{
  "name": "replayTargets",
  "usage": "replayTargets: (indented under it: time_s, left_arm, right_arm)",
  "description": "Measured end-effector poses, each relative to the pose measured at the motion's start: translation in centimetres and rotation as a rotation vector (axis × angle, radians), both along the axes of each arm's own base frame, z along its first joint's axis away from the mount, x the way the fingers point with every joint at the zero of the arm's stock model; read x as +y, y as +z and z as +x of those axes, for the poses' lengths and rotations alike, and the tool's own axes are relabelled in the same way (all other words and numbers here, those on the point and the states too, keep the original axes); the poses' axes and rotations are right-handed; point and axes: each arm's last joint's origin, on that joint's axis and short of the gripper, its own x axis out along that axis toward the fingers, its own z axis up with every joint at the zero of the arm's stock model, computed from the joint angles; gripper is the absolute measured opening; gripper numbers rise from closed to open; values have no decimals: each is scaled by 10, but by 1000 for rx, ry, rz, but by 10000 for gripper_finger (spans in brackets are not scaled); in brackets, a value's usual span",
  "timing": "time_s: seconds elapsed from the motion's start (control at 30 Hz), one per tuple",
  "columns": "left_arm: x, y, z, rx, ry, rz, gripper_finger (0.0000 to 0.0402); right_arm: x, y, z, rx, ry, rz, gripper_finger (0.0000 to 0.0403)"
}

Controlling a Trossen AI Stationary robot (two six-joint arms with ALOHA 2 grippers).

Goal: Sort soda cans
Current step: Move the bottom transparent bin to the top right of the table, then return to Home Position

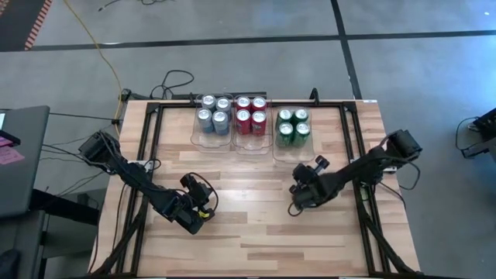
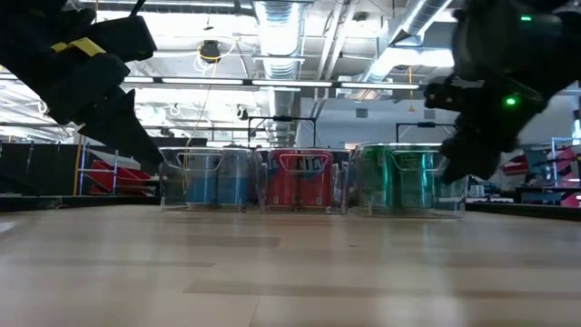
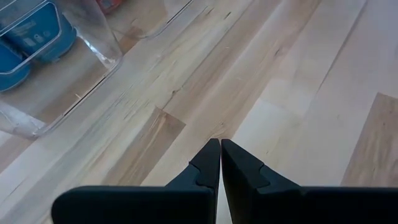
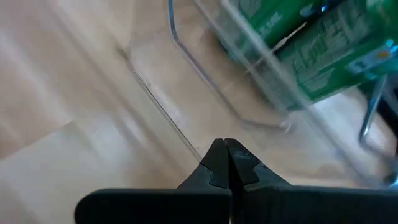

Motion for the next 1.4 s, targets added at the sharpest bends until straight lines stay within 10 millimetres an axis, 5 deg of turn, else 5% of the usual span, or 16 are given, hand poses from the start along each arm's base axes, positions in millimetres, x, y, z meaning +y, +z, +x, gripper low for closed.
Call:
replayTargets:
  time_s: [0.3,0.97,1.4]
  left_arm:
    - [0,0,0,8,-4,-17,11]
    - [-1,0,-1,-4,4,-23,11]
    - [-2,4,6,-81,14,-17,11]
  right_arm:
    - [-25,11,9,41,11,-29,0]
    - [-46,12,16,86,10,-19,8]
    - [-37,79,-20,-155,100,100,69]
